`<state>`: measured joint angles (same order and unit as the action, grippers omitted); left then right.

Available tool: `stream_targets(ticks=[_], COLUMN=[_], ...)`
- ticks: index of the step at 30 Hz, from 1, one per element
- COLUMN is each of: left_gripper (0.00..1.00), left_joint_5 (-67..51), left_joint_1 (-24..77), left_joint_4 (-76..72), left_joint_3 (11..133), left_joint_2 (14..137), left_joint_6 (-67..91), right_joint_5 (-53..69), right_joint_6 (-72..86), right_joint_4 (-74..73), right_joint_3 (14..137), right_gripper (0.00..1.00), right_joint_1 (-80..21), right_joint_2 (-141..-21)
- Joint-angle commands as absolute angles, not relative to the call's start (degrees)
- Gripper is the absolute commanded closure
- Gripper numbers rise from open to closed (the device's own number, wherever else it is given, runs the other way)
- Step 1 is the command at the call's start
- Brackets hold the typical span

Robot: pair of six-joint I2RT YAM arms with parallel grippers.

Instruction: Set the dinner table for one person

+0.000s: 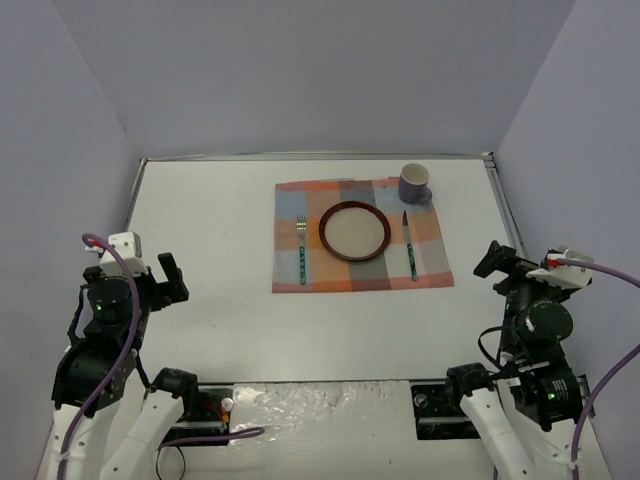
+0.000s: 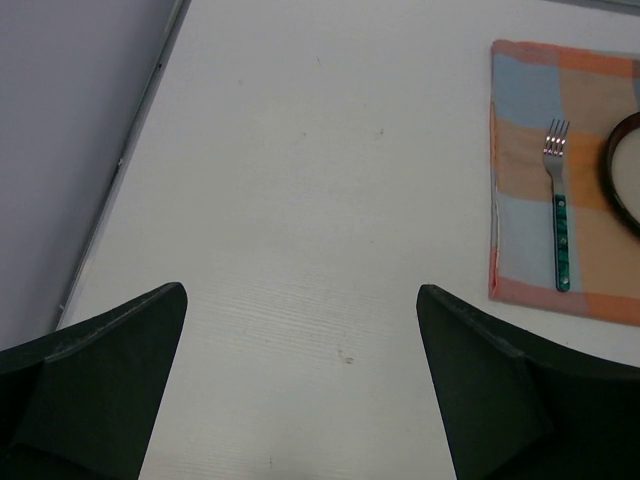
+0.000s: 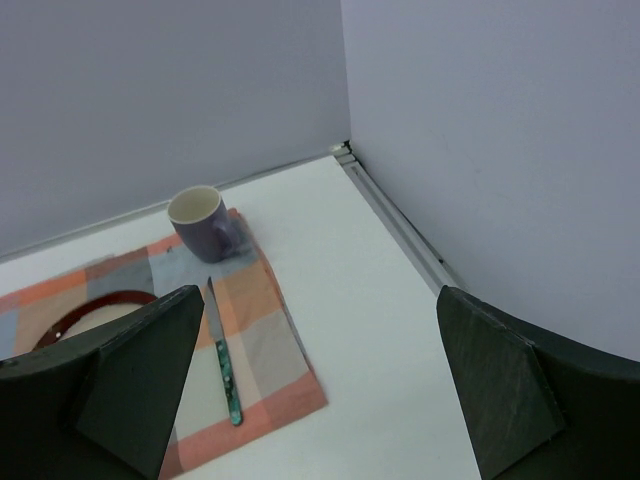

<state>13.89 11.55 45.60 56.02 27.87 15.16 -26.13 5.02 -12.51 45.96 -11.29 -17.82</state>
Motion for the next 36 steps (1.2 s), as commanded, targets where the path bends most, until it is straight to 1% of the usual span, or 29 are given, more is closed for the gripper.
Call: stream_targets(ticks=[1, 6, 13, 36], left_gripper=[0.03, 0.03, 0.03, 0.03], left_joint_5=[14.81, 14.66, 15.7, 16.39], left_joint_1=[11.34, 11.34, 11.34, 11.34], left_joint_4=[37.92, 34.68, 34.93, 35.11], left_joint_3=[51.7, 46.73, 46.41, 46.32], left_joint_2=[25.8, 23.86, 24.59, 25.49], left_joint_6=[14.82, 15.47, 15.17, 15.03], right_joint_5=[-26.39, -26.26, -25.6, -23.03], right_joint_6=[4.59, 5.28, 5.81, 5.41], right_joint_4=[-9.57, -9.05, -8.56, -8.66], right_joint_3=[43.13, 41.26, 39.69, 39.99], right_gripper=[0.0, 0.0, 0.0, 0.0], right_joint_1=[-12.76, -13.01, -13.01, -12.92], right_joint_2=[-15.66, -12.29, -10.0, -10.25])
